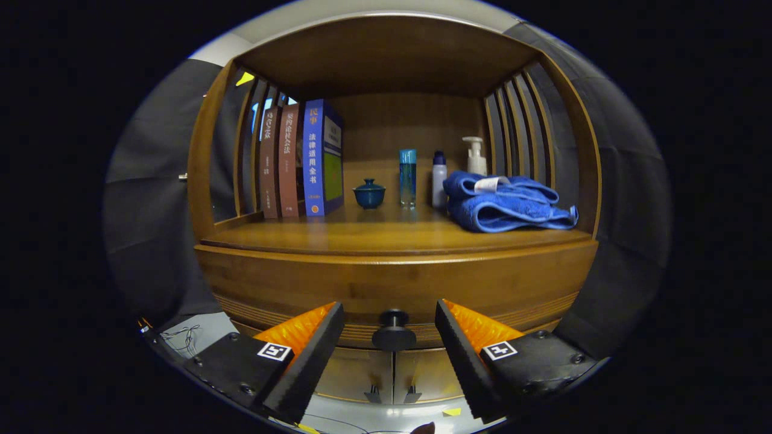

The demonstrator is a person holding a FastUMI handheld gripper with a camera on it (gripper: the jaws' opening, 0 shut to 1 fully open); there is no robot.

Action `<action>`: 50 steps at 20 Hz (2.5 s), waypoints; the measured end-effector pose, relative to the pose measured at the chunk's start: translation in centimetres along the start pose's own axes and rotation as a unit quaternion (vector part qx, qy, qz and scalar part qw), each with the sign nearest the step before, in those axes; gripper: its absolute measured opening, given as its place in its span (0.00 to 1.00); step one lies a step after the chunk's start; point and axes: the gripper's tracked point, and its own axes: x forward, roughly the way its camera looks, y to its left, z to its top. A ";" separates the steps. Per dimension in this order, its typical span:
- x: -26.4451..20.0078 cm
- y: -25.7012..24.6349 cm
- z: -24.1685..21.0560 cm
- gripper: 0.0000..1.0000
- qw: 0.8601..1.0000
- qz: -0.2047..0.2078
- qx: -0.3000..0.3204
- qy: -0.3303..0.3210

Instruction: Pull open the drawer, take out the items inside it, and place them on the countertop above the cabinet.

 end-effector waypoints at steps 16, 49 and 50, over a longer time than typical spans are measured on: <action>-1.9 -0.4 -2.8 0.29 0.999 -0.012 0.005 0.046; -19.3 -1.2 -6.7 0.71 0.999 0.003 -0.031 0.023; -19.3 -1.2 -6.5 0.81 0.999 0.002 -0.030 0.024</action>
